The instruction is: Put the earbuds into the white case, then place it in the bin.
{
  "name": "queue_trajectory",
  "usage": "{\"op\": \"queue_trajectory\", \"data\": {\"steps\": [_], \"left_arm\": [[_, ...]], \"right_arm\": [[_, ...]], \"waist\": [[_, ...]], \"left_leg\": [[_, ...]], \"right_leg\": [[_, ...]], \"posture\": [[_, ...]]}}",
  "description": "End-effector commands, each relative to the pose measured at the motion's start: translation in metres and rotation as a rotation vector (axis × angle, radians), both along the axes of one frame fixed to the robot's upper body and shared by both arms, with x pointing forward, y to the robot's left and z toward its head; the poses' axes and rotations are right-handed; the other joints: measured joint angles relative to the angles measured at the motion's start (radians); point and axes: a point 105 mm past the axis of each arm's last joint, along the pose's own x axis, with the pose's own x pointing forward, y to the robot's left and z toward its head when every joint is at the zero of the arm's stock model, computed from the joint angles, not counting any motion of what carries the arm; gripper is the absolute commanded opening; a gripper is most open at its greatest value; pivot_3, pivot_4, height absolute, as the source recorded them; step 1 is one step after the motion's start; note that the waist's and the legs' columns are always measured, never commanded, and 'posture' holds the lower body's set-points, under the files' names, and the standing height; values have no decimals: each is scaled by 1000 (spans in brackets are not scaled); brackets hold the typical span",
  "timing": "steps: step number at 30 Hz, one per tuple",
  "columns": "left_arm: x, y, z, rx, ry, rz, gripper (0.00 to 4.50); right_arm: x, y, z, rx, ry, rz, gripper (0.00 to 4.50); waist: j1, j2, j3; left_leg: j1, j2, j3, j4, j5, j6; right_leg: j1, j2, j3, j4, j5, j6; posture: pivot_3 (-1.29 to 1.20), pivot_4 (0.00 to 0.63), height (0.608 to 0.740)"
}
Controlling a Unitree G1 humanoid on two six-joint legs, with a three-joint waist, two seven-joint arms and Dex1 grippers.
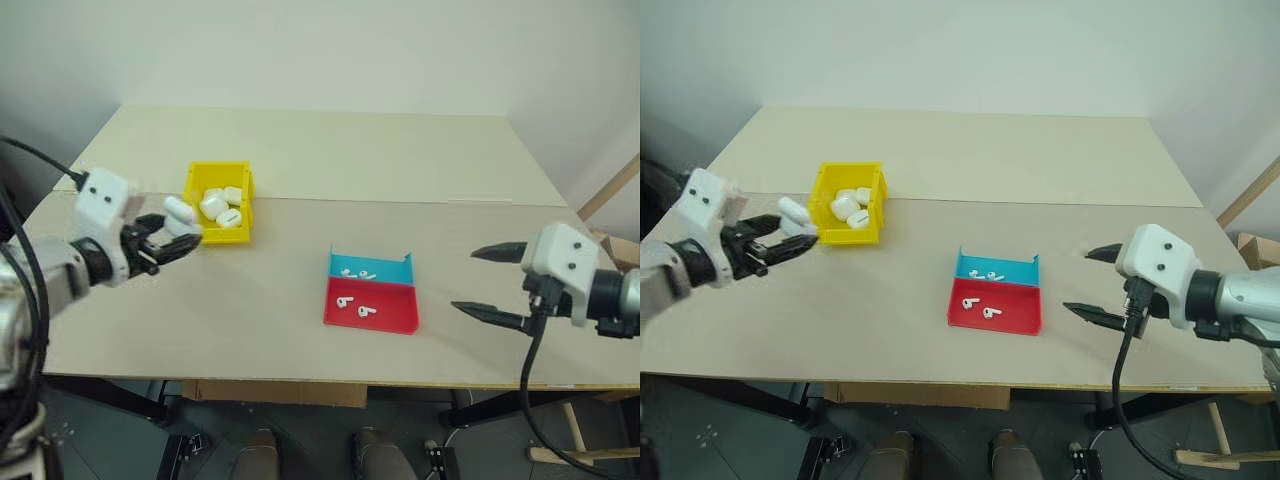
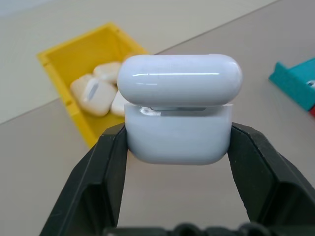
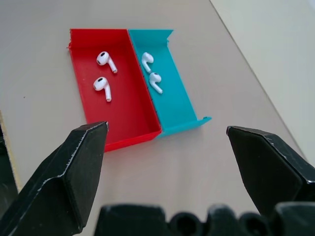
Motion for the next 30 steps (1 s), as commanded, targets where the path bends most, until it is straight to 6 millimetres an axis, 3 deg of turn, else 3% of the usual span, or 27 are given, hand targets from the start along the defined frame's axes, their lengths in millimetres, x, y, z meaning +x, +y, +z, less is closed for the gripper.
{"op": "queue_trajectory", "data": {"steps": [1, 3, 6, 8, 11, 16, 21, 28, 30], "left_arm": [[-9, -30, 6, -51, -209, -171, 2763], [-18, -49, 6, -144, -321, -345, 2763], [-21, -67, 6, -352, -296, -555, 2763], [-16, -83, 7, -375, -309, -641, 2763], [-19, -93, 11, -423, -397, -742, 2763], [-29, -101, -6, -430, -395, -900, 2763], [-40, -98, -20, -416, -413, -982, 2763], [-47, -94, -31, -330, -446, -1010, 2763], [-48, -93, -34, -321, -444, -1006, 2763]], "right_arm": [[-7, 12, 6, -151, 44, 135, 4500], [-5, 20, 7, -213, 93, 172, 4500], [-12, 37, 6, -292, 167, 280, 4500], [-17, 47, 4, -359, 182, 355, 4500], [-6, 62, 4, -370, 193, 325, 4500], [17, 85, 7, -365, 217, 202, 4500], [16, 105, 5, -394, 199, 211, 4500], [8, 128, -15, -464, 246, 277, 4500], [7, 131, -19, -470, 254, 285, 4106]], "waist": [[-1, 1, 0], [-4, 1, -1], [-2, 1, -1], [1, 1, -1], [-1, 2, -1], [-13, 2, -1], [-18, 2, -1], [-20, 2, -1], [-22, 2, -1]], "left_leg": [[1, 0, 1, 0, 0, 0], [1, 1, 1, 0, 0, 0], [2, 2, 1, 0, 0, 0], [2, 2, 0, 0, 0, 0], [1, 1, 0, 1, 0, 0], [-2, 2, -1, 2, 0, 1], [-3, 2, -1, 3, -1, 1], [-3, 2, -2, 3, -1, 1], [-3, 2, -2, 3, -1, 2]], "right_leg": [[1, 0, 1, 0, 0, 0], [1, 1, 0, 0, 0, -1], [1, 2, 0, 0, 1, -2], [1, 2, -1, 0, 1, -1], [1, 1, 0, -2, 1, -1], [-2, 2, -1, -1, 1, -1], [-2, 2, -1, 0, 1, -1], [-2, 2, -2, 1, 1, -1], [-2, 2, -2, 0, 1, -1]], "posture": [[0, 150, 740], [0, 150, 740], [0, 150, 740], [0, 150, 740], [0, 150, 740], [0, 150, 740], [0, 150, 740], [0, 150, 740], [0, 150, 740]]}}
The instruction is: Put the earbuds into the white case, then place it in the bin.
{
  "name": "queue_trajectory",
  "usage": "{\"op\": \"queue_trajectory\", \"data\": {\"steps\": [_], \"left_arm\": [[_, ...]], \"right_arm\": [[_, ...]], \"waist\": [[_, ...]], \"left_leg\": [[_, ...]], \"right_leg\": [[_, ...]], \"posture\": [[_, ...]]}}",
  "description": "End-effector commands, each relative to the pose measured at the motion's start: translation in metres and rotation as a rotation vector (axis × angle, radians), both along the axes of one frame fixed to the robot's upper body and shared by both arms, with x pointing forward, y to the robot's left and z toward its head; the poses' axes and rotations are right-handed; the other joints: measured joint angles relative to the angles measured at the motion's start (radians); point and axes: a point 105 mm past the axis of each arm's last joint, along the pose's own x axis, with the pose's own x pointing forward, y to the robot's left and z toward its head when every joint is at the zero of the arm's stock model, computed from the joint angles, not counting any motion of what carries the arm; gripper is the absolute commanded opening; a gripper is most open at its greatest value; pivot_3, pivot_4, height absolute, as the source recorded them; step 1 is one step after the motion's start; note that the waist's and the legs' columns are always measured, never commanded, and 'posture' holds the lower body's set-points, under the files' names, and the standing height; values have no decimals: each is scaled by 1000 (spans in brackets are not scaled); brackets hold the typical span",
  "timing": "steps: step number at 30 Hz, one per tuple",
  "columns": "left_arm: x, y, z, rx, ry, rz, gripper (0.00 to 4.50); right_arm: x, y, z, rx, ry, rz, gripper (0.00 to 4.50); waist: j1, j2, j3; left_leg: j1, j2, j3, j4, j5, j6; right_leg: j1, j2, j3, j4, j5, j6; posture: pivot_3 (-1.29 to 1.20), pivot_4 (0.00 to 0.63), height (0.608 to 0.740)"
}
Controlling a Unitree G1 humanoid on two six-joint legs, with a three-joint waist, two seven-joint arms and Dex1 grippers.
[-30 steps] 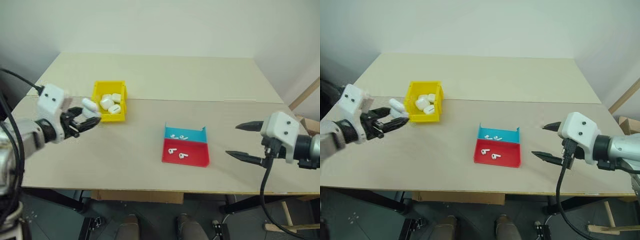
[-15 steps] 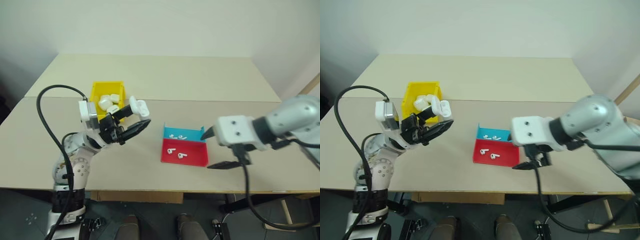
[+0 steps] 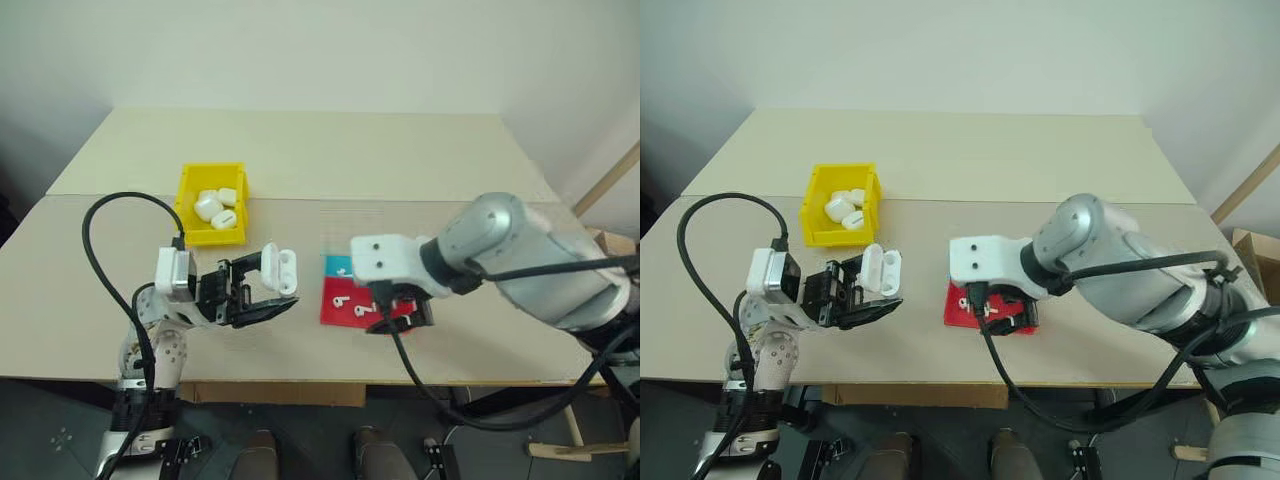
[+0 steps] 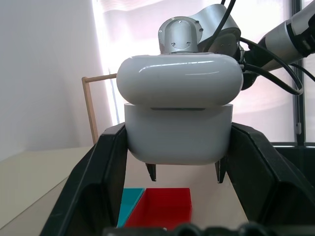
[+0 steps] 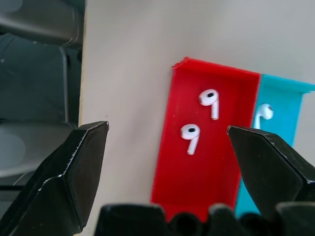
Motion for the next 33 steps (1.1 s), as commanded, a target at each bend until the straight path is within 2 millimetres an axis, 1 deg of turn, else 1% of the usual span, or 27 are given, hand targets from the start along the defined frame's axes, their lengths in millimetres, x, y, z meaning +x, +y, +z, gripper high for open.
{"op": "queue_trajectory", "data": {"steps": [1, 4, 10, 13, 19, 25, 33], "left_arm": [[-5, 1, -1, 17, -38, -4, 2763], [-8, 5, -6, 34, -32, 7, 2763], [-13, 16, -14, 95, -28, 38, 2763], [-15, 20, -18, 130, -29, 45, 2763], [-19, 25, -16, 145, -21, 54, 2763], [-21, 25, -13, 160, -32, 66, 2763], [-24, 26, -12, 169, -16, 61, 2763]], "right_arm": [[2, 7, 3, -13, -54, 20, 3887], [11, 12, -5, -34, -74, 8, 2900], [30, 13, -16, -75, -120, -18, 2900], [35, 15, -19, -75, -116, -17, 2900], [40, 15, -26, -99, -109, 11, 2900], [44, 14, -38, -120, -90, 22, 2900], [49, 12, -49, -141, -81, 20, 2900]], "waist": [[-1, 0, 0], [-5, 0, 0], [-6, 0, 0], [-6, 0, 0], [-6, 0, 0], [-6, 1, 0], [-6, 1, 0]], "left_leg": [[0, 0, 0, 0, 0, 0], [1, 0, 0, 0, 0, 0], [1, 1, 0, 0, 0, 0], [0, 1, 0, 0, 0, 0], [0, 1, 0, 0, 0, 0], [0, 1, 0, 0, 0, 0], [0, 1, 0, -1, 0, 0]], "right_leg": [[0, 0, 0, 0, 0, 0], [0, 0, 0, 1, 0, 0], [0, 1, 0, 1, 0, 0], [-1, 0, 0, 1, 0, 0], [-1, 0, 0, 1, 0, 0], [-1, 0, -1, 1, 0, 0], [-1, 1, -1, 1, 0, 0]], "posture": [[0, 150, 740], [0, 150, 740], [0, 150, 740], [0, 150, 740], [0, 150, 740], [0, 150, 740], [0, 150, 740]]}}
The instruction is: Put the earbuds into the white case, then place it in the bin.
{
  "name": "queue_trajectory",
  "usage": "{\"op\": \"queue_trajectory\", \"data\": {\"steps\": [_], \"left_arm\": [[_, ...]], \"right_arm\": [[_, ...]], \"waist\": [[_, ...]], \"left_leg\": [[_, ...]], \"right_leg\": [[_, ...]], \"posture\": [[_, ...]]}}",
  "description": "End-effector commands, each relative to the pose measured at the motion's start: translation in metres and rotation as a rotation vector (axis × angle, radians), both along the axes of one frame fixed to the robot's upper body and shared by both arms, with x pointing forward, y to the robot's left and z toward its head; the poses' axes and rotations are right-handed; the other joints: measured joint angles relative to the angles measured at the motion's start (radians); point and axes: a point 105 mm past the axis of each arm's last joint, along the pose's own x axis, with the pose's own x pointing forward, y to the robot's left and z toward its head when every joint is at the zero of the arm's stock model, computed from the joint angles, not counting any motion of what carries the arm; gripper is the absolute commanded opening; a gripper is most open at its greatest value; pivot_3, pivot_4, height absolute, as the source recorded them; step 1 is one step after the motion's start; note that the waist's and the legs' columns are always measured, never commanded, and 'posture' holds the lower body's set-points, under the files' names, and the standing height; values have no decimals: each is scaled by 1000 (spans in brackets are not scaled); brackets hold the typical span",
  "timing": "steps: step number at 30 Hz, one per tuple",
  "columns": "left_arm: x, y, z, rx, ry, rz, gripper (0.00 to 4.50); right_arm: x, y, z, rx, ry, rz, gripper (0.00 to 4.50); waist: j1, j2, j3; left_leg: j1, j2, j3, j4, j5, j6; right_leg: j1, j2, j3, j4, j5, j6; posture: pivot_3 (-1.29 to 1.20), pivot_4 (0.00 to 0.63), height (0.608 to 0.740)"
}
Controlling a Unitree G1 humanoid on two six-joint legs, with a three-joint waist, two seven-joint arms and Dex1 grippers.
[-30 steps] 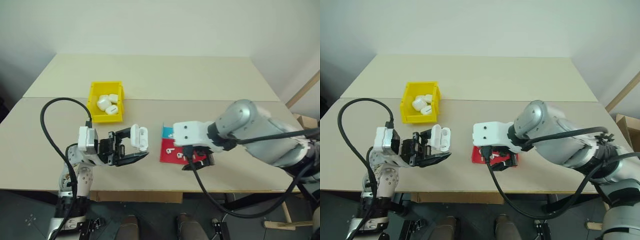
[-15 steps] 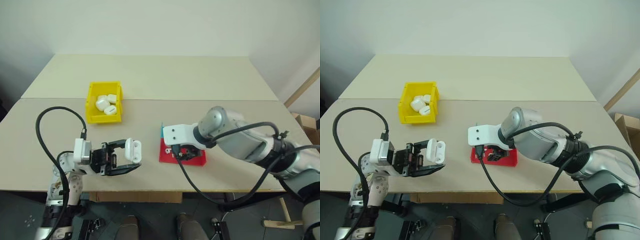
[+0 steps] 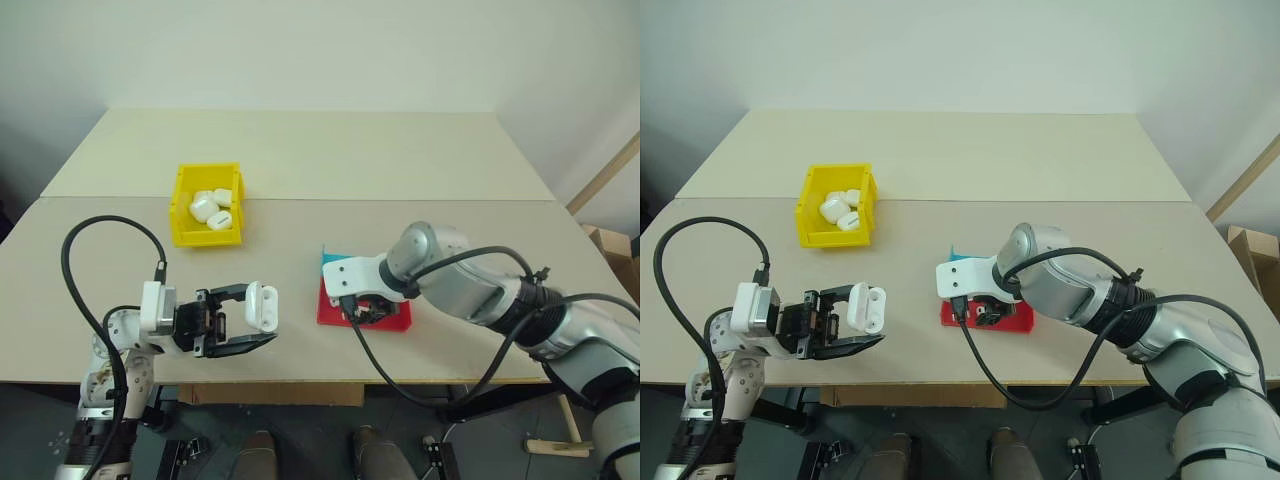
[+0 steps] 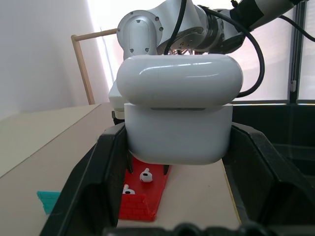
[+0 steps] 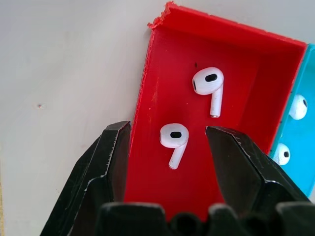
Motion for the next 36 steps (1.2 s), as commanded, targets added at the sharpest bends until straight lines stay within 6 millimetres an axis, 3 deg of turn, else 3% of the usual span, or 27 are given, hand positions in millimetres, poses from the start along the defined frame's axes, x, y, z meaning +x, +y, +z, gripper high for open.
{"op": "queue_trajectory", "data": {"steps": [1, 15, 19, 31, 36], "left_arm": [[-5, 1, 11, -4, -43, -6, 2763], [-3, 0, 9, 15, -41, -1, 2763], [-3, 0, 9, 19, -37, 1, 2763], [-1, 0, 7, 26, -35, 12, 2763], [-2, 0, 8, 22, -37, 15, 2763]], "right_arm": [[3, 0, 3, -6, -35, 18, 2900], [8, -2, -4, -21, -33, 5, 2900], [8, -3, -4, -24, -34, 11, 1700], [10, -4, -4, -32, -39, 20, 1700], [10, -7, -8, -55, -47, 30, 670]], "waist": [[0, 0, 0], [-1, 0, 0], [0, 0, 0], [0, 0, 0], [0, 0, 0]], "left_leg": [[0, 0, 0, 0, 0, 0], [0, 0, 0, -1, 0, 0], [0, 0, 0, -1, 0, 0], [0, 0, 0, -1, 0, 0], [0, 0, 0, -1, 0, 0]], "right_leg": [[0, 0, 0, 0, 0, 0], [0, 0, 0, 0, 0, 0], [0, 0, 0, 0, 0, 0], [0, 0, 0, 0, 0, 0], [0, 0, 0, 0, 0, 0]], "posture": [[0, 150, 740], [0, 150, 740], [0, 150, 740], [0, 150, 740], [0, 150, 740]]}}
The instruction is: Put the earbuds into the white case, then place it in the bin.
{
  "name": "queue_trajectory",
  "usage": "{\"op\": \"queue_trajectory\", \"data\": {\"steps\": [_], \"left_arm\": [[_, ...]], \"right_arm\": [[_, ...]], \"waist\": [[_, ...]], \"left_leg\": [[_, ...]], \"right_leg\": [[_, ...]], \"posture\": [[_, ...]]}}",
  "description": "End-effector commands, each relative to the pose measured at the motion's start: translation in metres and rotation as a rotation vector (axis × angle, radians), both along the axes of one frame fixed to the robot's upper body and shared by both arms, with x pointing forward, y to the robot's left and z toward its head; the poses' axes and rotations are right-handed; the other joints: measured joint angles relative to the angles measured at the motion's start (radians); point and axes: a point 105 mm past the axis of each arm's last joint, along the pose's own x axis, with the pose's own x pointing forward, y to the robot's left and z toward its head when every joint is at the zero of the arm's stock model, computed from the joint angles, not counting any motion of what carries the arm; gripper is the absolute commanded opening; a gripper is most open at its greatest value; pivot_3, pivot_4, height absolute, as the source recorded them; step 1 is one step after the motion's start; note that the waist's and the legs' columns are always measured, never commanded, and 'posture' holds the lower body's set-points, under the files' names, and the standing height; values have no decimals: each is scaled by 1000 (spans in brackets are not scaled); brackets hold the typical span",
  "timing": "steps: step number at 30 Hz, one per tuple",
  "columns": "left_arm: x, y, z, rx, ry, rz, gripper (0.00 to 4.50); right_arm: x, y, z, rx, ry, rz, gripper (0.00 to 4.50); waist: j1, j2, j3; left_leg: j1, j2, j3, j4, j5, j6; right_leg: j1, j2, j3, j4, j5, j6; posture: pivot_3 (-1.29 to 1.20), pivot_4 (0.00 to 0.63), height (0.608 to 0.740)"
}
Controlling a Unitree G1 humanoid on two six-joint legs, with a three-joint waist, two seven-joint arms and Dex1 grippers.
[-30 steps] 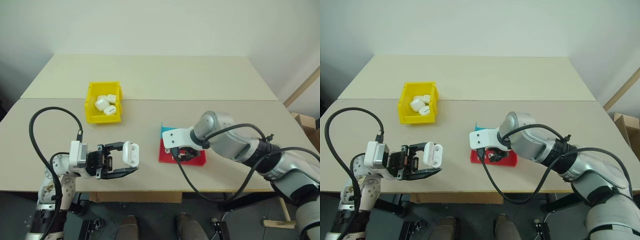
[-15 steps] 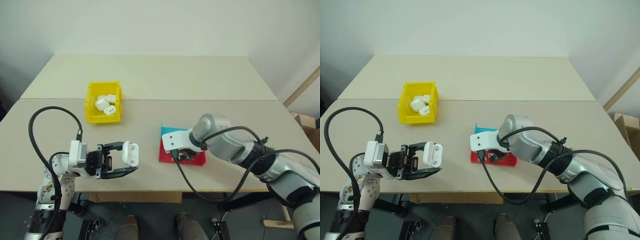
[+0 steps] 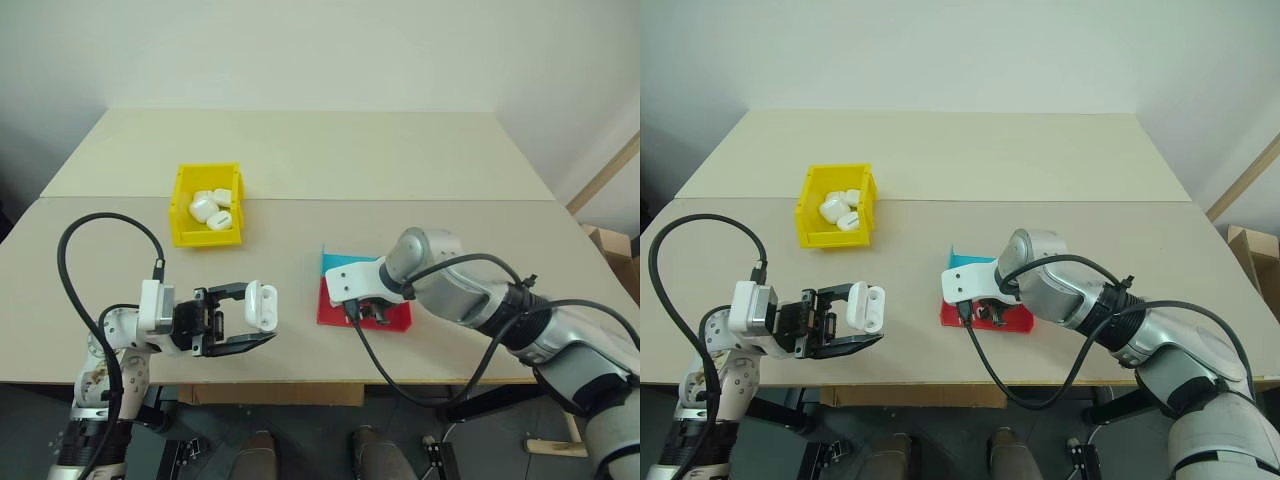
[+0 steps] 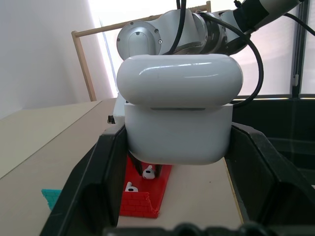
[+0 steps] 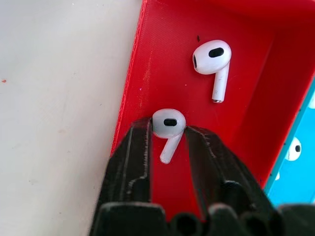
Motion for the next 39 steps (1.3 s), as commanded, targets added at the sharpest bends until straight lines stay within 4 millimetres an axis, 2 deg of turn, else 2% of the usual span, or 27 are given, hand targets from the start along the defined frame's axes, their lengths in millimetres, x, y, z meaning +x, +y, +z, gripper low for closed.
{"op": "queue_trajectory", "data": {"steps": [1, 7, 10, 14, 17, 20, 25, 27, 29, 34, 39], "left_arm": [[-2, -1, 5, 6, -28, 0, 2763], [-1, -1, 6, -3, -26, 1, 2763], [0, -3, 11, -32, -28, 2, 2763], [-1, -8, 19, -70, -32, -23, 2763], [-5, -16, 26, -107, -16, -56, 2763], [-6, -23, 32, -146, 11, -74, 2763], [-7, -34, 42, -215, 25, -122, 2763], [-9, -38, 43, -213, 26, -148, 2763], [-9, -39, 45, -222, 28, -168, 2763], [-9, -44, 47, -229, 39, -207, 2763], [-7, -46, 46, -226, 30, -223, 2763]], "right_arm": [[2, 0, 5, 6, -31, 11, 666], [2, 0, 7, 13, -41, 13, 666], [3, 2, 16, 49, -65, -1, 666], [-4, 5, 51, 208, -101, -51, 666], [-12, 0, 90, 409, -174, -94, 666], [-23, -14, 128, 619, -300, -107, 666], [-43, -33, 156, 910, -404, -149, 666], [-54, -33, 166, 1084, -459, -120, 666], [-62, -32, 171, 1190, -486, -94, 666], [-89, -17, 174, 1402, -385, 43, 666], [-96, -12, 176, 1546, -360, 115, 666]], "waist": [[0, 0, 0], [0, 0, 0], [0, 0, 0], [1, 0, 0], [2, 0, 0], [10, 0, 0], [9, 0, 0], [4, 0, 0], [-1, 0, 0], [0, 0, 0], [1, 0, 0]], "left_leg": [[0, 0, 0, 0, 0, 0], [0, 0, 0, 0, 0, 0], [0, 0, 0, 0, 0, 0], [-1, 0, 0, 0, 0, 0], [-2, 0, 0, 0, 0, 0], [-2, 0, -1, 0, 0, 0], [0, 0, -2, 0, 0, 0], [0, 0, -2, -1, 0, 0], [0, 0, -1, -1, 0, 0], [1, 0, -1, -2, 0, 0], [1, 0, -1, -2, 0, 0]], "right_leg": [[0, 0, 0, 0, 0, 0], [0, 0, 0, 0, 0, 0], [0, 0, 0, 0, 0, 0], [-1, 0, 0, 0, 0, 0], [-2, 0, 0, 0, 0, 0], [0, 0, -1, -2, 0, 0], [3, 0, -2, -3, 0, 0], [3, 0, -1, -2, 0, 0], [3, 1, -1, -2, 0, 0], [3, 1, 0, -2, 0, 0], [3, 0, -1, -3, 0, 0]], "posture": [[0, 150, 740], [0, 150, 740], [0, 150, 740], [0, 150, 740], [0, 150, 740], [0, 150, 740], [0, 150, 740], [0, 150, 740], [0, 150, 740], [0, 150, 740], [0, 150, 740]]}}
